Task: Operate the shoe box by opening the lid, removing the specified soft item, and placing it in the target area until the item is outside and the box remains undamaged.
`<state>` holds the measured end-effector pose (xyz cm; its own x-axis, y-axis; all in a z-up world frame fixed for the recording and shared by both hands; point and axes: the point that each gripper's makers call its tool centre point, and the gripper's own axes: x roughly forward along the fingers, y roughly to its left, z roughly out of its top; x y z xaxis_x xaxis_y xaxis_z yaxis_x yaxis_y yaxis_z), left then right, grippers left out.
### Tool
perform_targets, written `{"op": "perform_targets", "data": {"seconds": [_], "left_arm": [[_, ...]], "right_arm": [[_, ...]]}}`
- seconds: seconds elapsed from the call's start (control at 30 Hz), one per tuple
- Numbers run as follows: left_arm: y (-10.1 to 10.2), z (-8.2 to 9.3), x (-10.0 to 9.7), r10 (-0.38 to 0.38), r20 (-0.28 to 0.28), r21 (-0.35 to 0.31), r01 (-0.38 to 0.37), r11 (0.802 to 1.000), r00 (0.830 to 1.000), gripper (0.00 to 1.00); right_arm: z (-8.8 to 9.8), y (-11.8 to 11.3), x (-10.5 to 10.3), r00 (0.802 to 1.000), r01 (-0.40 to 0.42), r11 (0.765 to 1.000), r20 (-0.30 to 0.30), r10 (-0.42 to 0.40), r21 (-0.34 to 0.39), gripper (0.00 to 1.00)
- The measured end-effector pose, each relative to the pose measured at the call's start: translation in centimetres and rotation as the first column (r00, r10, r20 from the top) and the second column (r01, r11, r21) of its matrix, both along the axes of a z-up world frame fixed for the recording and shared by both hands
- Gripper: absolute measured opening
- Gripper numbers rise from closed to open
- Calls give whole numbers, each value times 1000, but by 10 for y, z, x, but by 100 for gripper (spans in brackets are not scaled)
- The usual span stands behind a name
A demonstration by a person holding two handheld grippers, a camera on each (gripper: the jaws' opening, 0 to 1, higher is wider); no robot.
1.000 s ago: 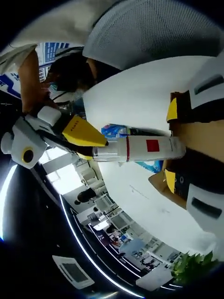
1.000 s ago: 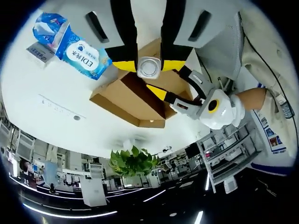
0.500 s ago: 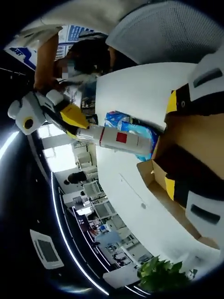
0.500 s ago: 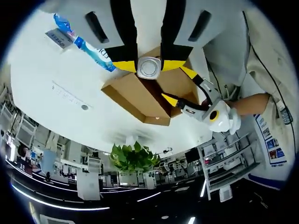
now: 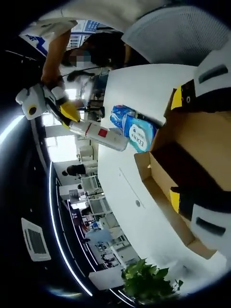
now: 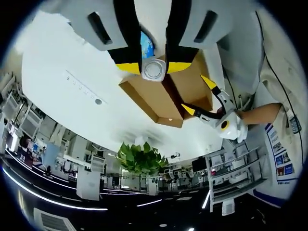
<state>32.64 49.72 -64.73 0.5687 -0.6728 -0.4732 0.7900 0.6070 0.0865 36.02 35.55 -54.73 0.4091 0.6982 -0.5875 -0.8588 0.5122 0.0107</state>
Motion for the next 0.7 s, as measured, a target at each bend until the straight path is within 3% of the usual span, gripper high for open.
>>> {"op": "perform_targets", "data": {"seconds": [0.7], "left_arm": [[33, 8, -3, 105, -29, -37, -106, 994, 994, 78]], "right_arm": [[11, -19, 29, 993, -64, 990, 87, 75, -124, 15]]}}
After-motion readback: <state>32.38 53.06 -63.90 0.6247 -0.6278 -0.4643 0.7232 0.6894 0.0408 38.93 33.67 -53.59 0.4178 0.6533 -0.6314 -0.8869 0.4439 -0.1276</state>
